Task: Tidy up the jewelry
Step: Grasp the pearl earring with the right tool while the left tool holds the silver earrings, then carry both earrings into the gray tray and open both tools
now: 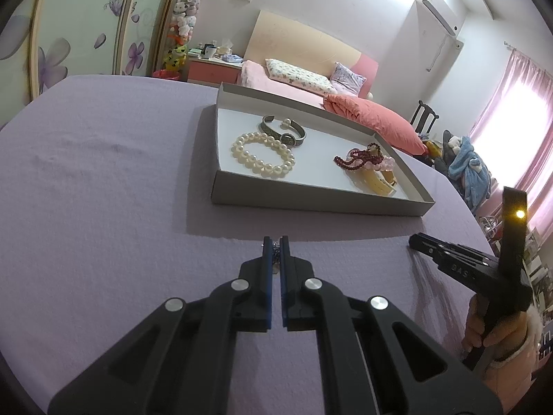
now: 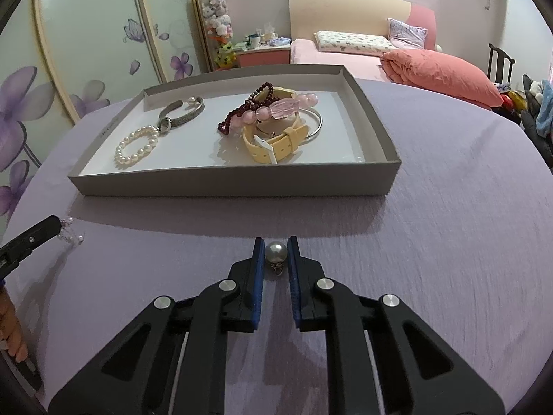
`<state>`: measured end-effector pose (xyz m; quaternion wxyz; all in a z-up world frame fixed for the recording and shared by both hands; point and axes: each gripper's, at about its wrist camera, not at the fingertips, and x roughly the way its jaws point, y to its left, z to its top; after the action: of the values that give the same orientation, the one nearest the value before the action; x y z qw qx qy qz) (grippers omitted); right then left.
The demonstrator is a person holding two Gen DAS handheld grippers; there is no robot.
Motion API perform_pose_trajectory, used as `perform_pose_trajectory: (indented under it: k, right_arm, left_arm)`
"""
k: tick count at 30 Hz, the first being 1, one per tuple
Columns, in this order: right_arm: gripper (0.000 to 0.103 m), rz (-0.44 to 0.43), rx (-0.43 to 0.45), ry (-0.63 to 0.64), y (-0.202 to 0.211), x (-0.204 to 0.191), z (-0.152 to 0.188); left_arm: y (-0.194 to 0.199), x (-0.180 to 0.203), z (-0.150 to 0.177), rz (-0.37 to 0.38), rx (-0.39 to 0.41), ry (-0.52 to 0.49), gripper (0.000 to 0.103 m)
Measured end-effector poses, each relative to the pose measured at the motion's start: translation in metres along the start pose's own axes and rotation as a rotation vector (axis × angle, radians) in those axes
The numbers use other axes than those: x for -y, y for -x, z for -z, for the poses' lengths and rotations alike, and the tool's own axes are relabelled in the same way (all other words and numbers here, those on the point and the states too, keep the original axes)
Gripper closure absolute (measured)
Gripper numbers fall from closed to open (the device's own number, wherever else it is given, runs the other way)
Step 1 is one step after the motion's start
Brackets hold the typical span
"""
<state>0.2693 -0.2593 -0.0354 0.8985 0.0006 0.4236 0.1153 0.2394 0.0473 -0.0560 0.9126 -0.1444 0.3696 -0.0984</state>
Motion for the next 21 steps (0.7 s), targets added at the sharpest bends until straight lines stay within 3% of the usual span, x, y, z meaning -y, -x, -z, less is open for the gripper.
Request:
perform_pose_trajectory:
  k: [12, 21]
  right_arm:
    - [0.089, -0.039, 0.057, -0.030, 0.029, 0.004, 0.014]
    - [0.089, -0.054, 0.163, -0.030, 0.061, -0.002, 0.010]
  left_arm:
    - [0.005, 0.008, 0.002, -0.041, 0.021, -0.035, 0.098]
    - [0.027, 0.019, 0.004, -0.055, 0.074, -0.055, 0.098]
